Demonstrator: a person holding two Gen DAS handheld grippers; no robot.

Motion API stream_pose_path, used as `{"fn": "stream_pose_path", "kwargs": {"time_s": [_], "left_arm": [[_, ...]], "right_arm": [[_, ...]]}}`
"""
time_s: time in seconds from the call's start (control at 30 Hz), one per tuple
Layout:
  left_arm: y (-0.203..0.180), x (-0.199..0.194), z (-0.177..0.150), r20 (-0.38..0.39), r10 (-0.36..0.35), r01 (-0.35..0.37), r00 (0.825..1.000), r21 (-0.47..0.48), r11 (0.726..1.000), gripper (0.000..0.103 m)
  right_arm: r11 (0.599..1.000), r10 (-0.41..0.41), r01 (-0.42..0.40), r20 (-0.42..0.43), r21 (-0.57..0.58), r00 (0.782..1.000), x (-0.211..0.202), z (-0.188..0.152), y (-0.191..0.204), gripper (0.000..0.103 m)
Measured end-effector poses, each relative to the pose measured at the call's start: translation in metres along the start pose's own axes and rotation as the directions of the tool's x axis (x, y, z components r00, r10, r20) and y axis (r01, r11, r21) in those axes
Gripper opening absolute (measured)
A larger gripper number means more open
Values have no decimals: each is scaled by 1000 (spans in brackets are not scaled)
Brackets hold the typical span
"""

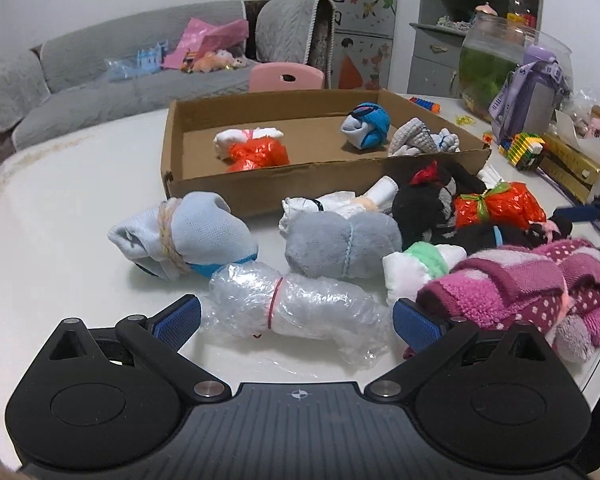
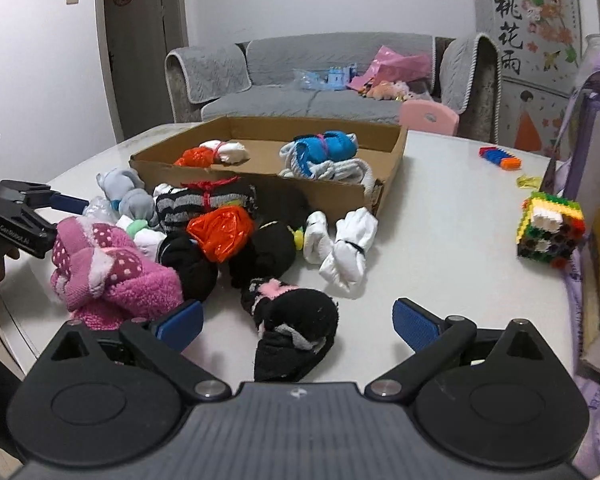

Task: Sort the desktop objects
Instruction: 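Return both grippers to the pile toward the bubble-wrap roll and black sock, then grasp the bubble-wrap roll with the left gripper while the right grasps the black sock bundle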

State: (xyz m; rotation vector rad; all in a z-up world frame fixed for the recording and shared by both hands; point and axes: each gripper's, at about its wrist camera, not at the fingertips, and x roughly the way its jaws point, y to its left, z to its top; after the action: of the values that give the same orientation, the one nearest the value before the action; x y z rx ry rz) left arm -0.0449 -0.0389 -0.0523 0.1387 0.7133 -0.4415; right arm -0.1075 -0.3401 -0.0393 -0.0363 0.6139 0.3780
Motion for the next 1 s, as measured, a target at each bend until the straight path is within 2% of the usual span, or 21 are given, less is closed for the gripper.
{"fn": "stream_pose_path", "kwargs": {"time_s": [0.07, 0.17, 0.4, 0.5, 0.57, 0.73, 1.0], "left_arm": [[1, 2, 2, -3, -2, 2, 1000, -7, 1000, 103], [2, 3, 3, -2, 1, -1, 1000, -11, 1000, 103], [7, 5, 3, -8, 6, -6, 1000, -21, 1000, 103], [11, 8, 5, -20, 2, -3, 1000, -39, 999, 103], [11, 9, 5, -23, -6, 5, 1000, -44, 999, 103], [8, 9, 4, -24, -10, 9, 1000, -30, 1000, 101], [9, 4, 4, -9, -27, 27, 1000, -46, 999, 90]], "right_arm": [[1000, -2, 2, -21, 0, 1000, 5, -1, 0, 91], [1000, -4, 4, -39, -4, 999, 9, -2, 1, 89], [1000, 7, -6, -35, 18, 999, 9, 0, 0, 88], [1000, -3, 3, -53, -7, 999, 13, 1, 4, 80], [1000, -4, 3, -49, -13, 999, 13, 2, 4, 67], [1000, 0, -1, -41, -20, 999, 11, 2, 5, 47], [1000, 3, -4, -36, -19, 999, 9, 3, 5, 42]]}}
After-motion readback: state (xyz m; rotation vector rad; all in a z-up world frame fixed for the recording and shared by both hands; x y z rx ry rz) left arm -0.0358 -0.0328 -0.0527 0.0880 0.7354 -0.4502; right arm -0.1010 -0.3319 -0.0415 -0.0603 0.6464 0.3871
